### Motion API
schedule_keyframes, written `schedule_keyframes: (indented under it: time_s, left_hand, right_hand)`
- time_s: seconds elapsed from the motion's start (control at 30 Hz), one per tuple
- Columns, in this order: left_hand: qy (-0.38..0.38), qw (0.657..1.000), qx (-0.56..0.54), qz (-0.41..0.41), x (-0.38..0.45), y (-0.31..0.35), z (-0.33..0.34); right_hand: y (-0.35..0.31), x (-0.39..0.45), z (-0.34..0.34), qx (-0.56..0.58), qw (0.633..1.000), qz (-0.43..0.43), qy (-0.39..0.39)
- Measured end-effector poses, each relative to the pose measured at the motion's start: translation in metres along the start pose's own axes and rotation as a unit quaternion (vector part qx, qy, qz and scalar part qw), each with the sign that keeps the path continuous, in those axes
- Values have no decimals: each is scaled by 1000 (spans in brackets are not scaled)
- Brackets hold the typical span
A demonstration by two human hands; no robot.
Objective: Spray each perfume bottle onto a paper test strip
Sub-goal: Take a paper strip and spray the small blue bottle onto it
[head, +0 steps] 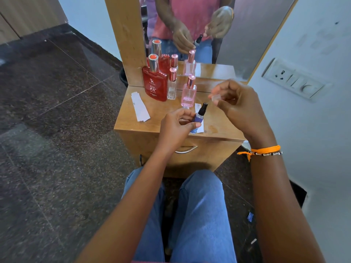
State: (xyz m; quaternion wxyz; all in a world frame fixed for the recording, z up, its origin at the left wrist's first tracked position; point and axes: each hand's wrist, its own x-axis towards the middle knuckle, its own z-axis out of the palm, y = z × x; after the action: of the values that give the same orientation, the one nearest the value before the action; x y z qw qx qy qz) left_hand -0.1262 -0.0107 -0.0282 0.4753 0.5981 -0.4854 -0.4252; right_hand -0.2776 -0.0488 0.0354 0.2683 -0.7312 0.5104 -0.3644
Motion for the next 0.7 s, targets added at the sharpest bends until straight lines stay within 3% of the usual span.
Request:
schedule_keyframes:
  time_s: [0.33,0.7]
  left_hand:
    - [6,1000,13,2,0,1,4]
    - [6,1000,18,-3,0,-1,4]
  right_hand:
    - [-3,-3,15,149,983,88,65]
    - [10,-3,19,199,969,121,80]
